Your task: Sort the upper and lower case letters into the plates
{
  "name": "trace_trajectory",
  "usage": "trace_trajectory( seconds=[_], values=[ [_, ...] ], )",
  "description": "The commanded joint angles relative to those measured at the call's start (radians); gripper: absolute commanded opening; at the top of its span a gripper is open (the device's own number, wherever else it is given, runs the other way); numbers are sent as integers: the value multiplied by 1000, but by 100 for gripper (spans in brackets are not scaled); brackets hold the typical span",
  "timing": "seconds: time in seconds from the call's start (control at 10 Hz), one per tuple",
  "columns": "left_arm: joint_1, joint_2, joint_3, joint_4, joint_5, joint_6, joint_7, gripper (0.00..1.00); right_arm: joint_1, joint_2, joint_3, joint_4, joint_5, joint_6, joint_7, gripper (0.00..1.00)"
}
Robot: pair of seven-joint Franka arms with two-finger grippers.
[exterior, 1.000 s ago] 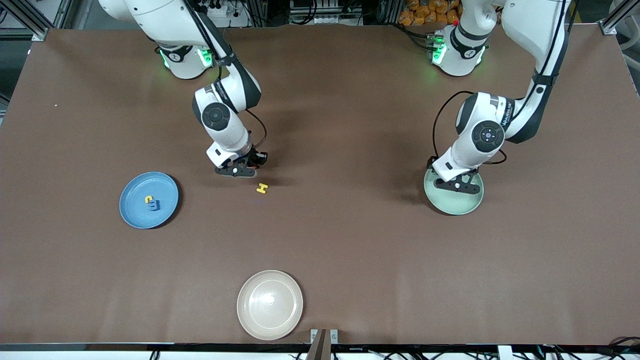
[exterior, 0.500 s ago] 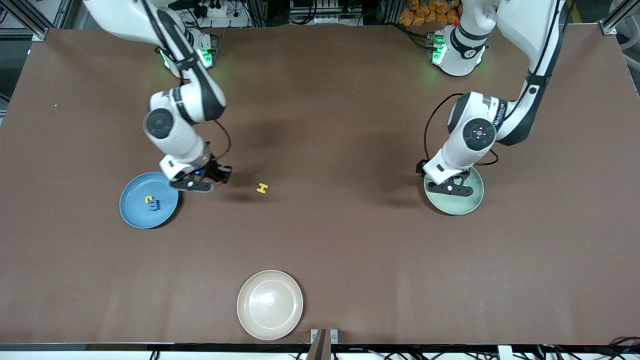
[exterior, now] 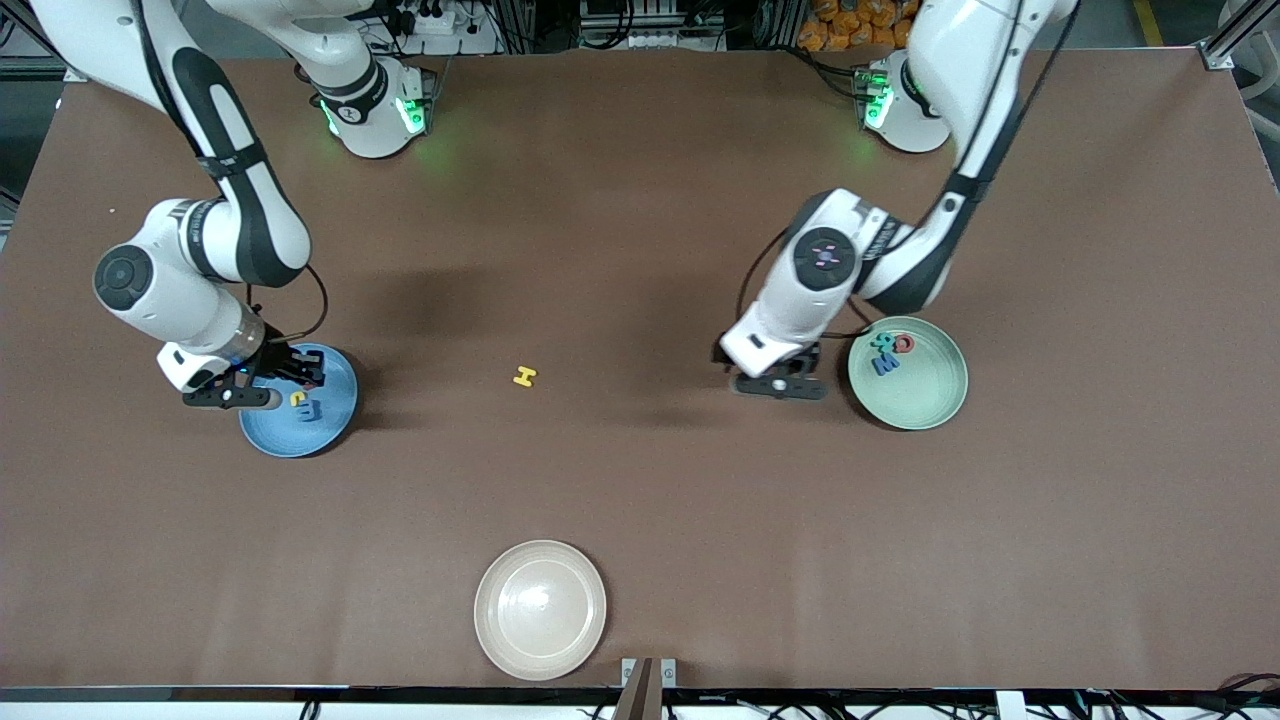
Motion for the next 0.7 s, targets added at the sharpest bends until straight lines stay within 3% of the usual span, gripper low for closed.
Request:
trace_trajectory(
  seconds=[0.0, 0.1, 0.3, 0.6],
  values=[
    [-111, 163, 18, 258, 0, -8, -57, 100, -15, 4, 14, -1, -23, -8, 7, 100],
    [-175, 219, 47, 327, 0, 5, -62, 100, -15, 4, 16, -1, -23, -8, 7, 100],
    [-349, 305, 200, 372, -1, 161, -56, 100, -24, -11, 16, -1, -23, -13, 4, 100],
    [-485, 436, 297, 480, 0, 332, -57, 100, -29, -88, 5, -16, -34, -43, -1, 100]
  ],
)
